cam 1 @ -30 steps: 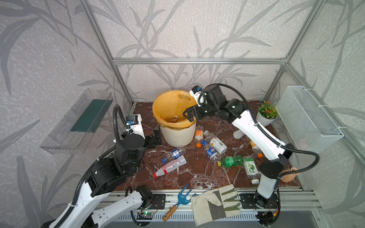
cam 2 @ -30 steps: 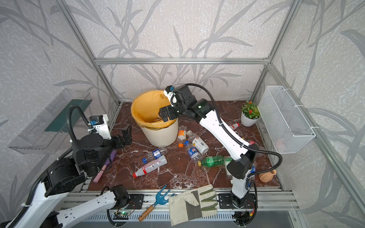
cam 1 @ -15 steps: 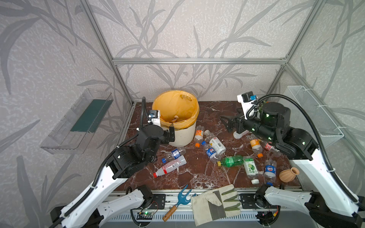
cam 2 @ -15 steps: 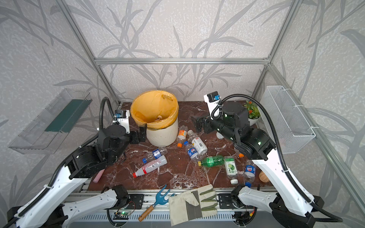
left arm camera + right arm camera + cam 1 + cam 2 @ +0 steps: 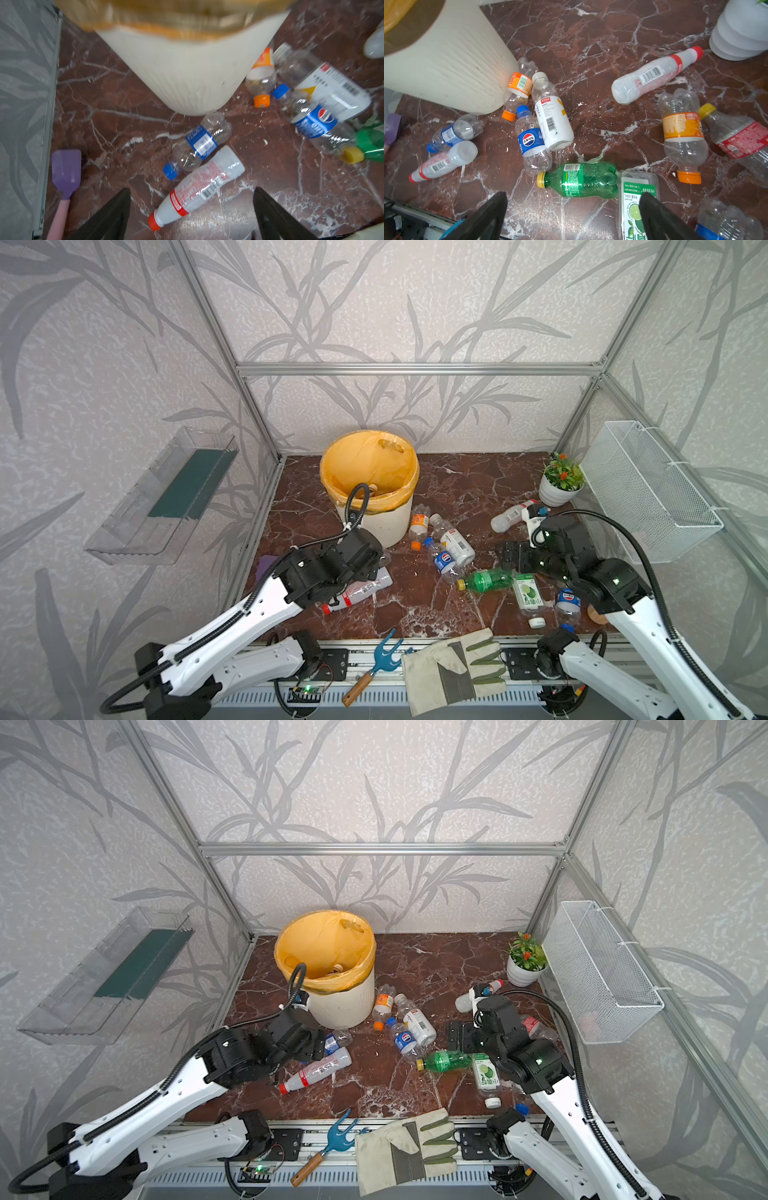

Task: Throw the plastic bottles in the bin
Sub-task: Pick up the plastic bottle from the bottom-left of the table.

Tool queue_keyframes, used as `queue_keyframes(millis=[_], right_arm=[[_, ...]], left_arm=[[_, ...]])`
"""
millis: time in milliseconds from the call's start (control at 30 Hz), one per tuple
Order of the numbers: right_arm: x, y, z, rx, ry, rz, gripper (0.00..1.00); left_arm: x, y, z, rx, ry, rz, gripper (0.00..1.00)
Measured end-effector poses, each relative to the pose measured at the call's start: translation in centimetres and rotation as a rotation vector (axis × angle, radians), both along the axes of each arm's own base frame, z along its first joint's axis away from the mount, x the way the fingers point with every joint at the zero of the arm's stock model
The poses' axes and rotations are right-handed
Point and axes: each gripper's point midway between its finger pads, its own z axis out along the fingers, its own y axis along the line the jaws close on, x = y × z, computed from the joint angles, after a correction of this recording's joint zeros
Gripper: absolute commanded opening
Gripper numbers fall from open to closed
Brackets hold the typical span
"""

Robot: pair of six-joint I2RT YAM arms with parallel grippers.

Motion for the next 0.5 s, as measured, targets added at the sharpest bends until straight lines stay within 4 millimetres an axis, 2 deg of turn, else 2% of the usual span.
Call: queue_keyframes(millis=[67,133,500], right_arm=[[0.3,-0.5,0.1,0.022,0.0,-0.028,0.99],[0.6,-0.9,0.1,0.039,0.004,-0.044,0.99],[0.8,-0.7,-0.4,0.086,0.022,-0.038,0.99]], left_arm=[[-1.5,0.1,-3.0,0.027,0.097,0.007,0.92],[-2.4,0.2,-4.8,0.045,0.162,0.015,0.93],[-3.1,-0.4,-10.0,0.124,0.324,0.015,0.93]])
